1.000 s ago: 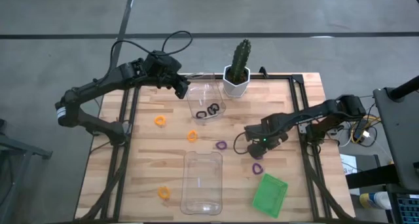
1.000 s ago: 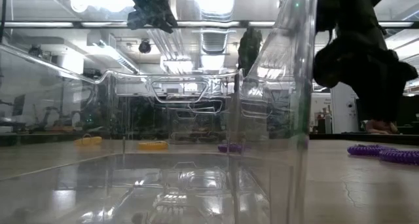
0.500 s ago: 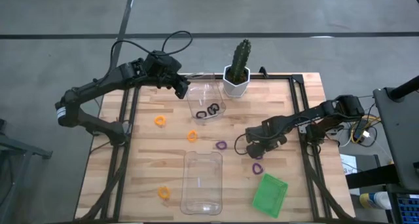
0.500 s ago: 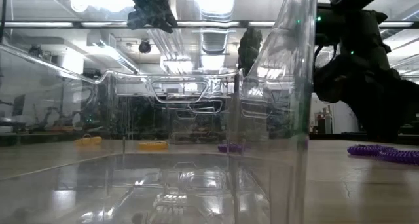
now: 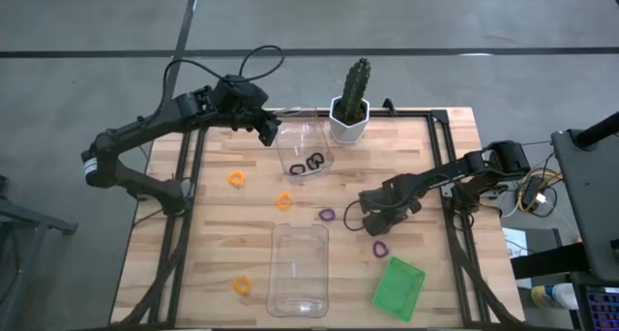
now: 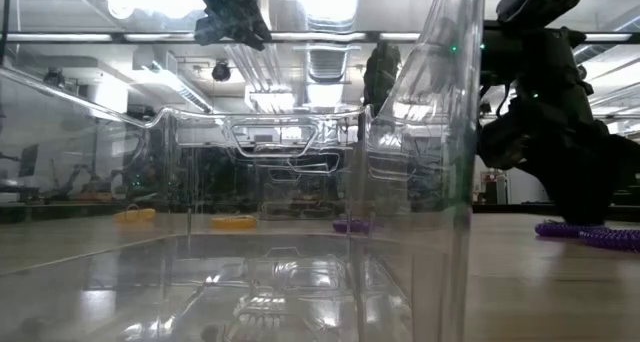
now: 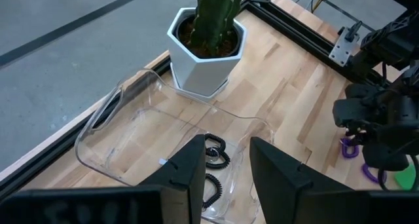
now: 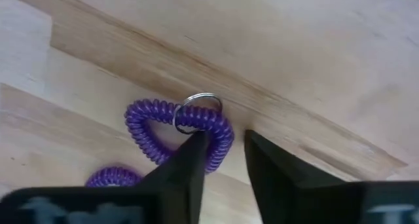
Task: Sort spring keychains
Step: Put the top right purple spring keychain into the green bin
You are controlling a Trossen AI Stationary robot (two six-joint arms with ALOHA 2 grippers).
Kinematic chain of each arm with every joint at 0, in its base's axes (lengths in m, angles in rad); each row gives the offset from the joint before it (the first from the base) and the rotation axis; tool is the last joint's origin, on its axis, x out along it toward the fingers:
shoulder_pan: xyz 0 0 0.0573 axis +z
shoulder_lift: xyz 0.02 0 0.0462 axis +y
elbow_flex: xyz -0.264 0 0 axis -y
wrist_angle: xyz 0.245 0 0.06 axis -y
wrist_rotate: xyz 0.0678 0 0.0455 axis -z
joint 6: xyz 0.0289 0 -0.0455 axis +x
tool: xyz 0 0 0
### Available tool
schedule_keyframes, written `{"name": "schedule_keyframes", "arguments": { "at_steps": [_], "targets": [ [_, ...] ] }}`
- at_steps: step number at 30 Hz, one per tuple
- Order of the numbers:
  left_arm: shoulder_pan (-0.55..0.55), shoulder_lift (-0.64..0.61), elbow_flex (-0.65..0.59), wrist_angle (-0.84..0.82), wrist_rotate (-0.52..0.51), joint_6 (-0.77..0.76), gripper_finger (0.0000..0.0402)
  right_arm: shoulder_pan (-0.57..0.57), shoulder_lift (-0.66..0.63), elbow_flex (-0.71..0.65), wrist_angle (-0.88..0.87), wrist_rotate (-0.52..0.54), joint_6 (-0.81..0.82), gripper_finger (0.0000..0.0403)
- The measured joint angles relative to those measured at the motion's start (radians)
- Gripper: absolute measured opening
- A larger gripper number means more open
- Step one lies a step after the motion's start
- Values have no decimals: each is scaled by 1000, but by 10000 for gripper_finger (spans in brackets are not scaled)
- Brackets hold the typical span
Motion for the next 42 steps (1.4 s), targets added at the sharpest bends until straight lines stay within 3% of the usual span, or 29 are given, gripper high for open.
{"name": "schedule_keyframes", "arguments": {
  "at_steps": [6,15,19,26,31,35,42],
  "targets": [
    [0,0,0,13,0,2,113,0,0,1,11,17,-39,20],
    [0,0,0,16,0,2,113,0,-90,37,19,32,-32,13],
    [0,0,0,17,0,3,113,0,-136,117,23,114,-60,12],
    [0,0,0,24,-1,3,113,0,-132,316,28,282,-246,12],
    [0,0,0,24,-2,3,113,0,-92,457,33,304,-423,12],
    [0,0,0,24,-5,3,113,14,-72,542,6,150,-468,11],
    [0,0,0,24,-5,3,113,126,-68,597,-125,-350,-408,11]
  ]
}}
